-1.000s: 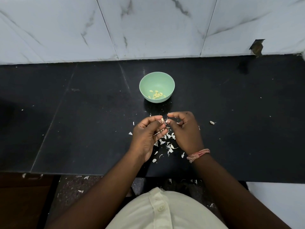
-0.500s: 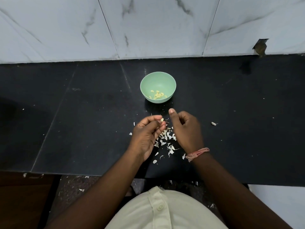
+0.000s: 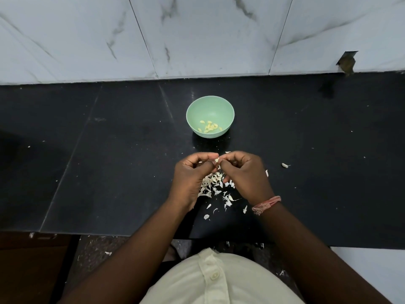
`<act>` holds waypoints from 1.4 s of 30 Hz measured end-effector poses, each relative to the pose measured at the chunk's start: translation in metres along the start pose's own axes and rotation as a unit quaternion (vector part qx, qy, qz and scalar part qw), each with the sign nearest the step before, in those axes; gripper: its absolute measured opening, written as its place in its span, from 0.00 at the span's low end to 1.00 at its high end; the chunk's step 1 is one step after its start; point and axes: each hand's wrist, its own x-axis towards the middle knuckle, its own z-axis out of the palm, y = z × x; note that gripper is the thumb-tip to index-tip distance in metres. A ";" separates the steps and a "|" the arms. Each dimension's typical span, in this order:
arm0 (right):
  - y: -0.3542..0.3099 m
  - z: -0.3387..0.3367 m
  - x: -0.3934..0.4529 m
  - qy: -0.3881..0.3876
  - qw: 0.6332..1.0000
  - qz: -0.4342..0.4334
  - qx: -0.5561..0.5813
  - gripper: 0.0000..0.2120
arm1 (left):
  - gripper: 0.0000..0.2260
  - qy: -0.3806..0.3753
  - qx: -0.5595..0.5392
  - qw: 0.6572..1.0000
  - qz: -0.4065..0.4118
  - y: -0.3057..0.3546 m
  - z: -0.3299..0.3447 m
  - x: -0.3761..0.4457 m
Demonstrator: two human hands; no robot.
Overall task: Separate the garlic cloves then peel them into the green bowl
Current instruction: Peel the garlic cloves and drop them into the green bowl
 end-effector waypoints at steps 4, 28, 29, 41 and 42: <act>0.001 0.000 0.001 0.006 1.000 -0.007 -0.021 0.04 | 0.07 -0.002 0.045 0.999 0.026 0.002 -0.002 0.000; 0.000 0.004 -0.001 0.015 1.000 -0.005 0.006 0.06 | 0.08 -0.005 -0.102 0.993 -0.064 0.003 0.000 -0.002; 0.001 0.005 -0.001 0.022 1.000 -0.002 0.011 0.06 | 0.08 -0.001 -0.101 0.993 -0.066 0.002 0.001 -0.002; 0.014 0.005 -0.002 0.053 0.998 -0.015 -0.037 0.05 | 0.07 0.012 -0.136 0.985 -0.110 0.001 0.011 -0.007; 0.013 0.005 -0.002 0.050 0.998 -0.009 -0.026 0.05 | 0.06 0.015 -0.142 0.983 -0.115 0.001 0.011 -0.007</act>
